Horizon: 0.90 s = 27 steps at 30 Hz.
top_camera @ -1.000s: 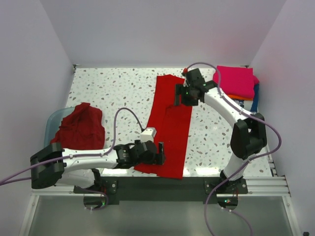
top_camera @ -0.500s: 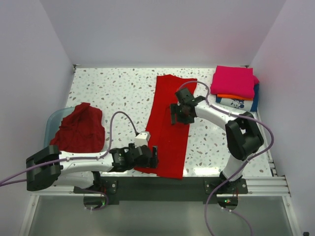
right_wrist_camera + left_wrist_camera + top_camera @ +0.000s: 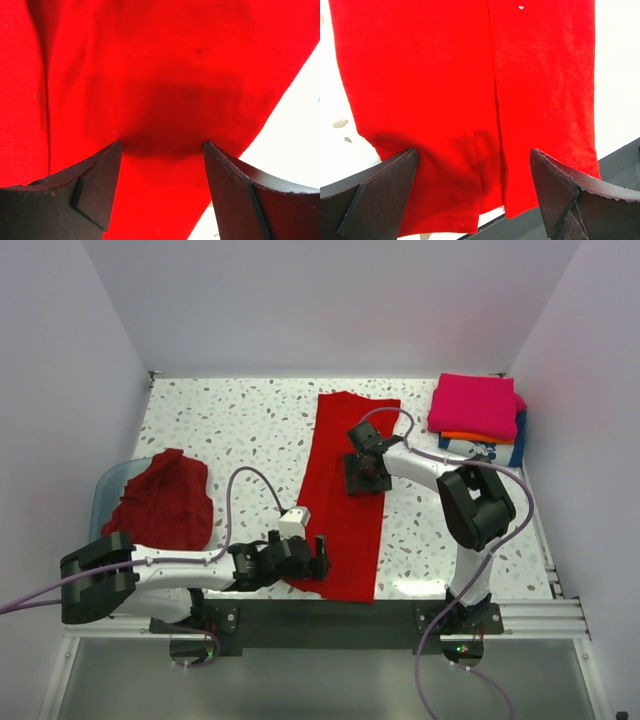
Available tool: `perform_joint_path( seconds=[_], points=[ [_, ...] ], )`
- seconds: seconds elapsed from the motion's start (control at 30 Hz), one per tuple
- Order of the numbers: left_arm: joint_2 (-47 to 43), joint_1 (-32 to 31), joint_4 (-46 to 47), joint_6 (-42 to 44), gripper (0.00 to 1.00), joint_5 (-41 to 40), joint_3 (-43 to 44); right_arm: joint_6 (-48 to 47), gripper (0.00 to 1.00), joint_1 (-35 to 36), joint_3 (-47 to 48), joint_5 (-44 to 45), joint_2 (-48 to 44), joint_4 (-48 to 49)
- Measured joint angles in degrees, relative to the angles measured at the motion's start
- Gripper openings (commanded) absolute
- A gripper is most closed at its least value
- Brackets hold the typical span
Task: Fold and stack the t-shirts
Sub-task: Fold the tshirt
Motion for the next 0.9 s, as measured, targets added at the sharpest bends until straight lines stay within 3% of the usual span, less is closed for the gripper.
perform_joint_path(
  seconds=[0.63, 0.9],
  points=[
    [6.1, -1.0, 2.7, -1.8, 1.00, -1.6, 3.7, -0.4, 0.71, 0.0, 11.4, 3.7, 8.5, -1.5],
    [7.8, -1.0, 2.8, -1.7, 1.00, -1.7, 5.0, -0.4, 0.71, 0.0, 10.7, 3.8, 8.2, -0.3]
  ],
)
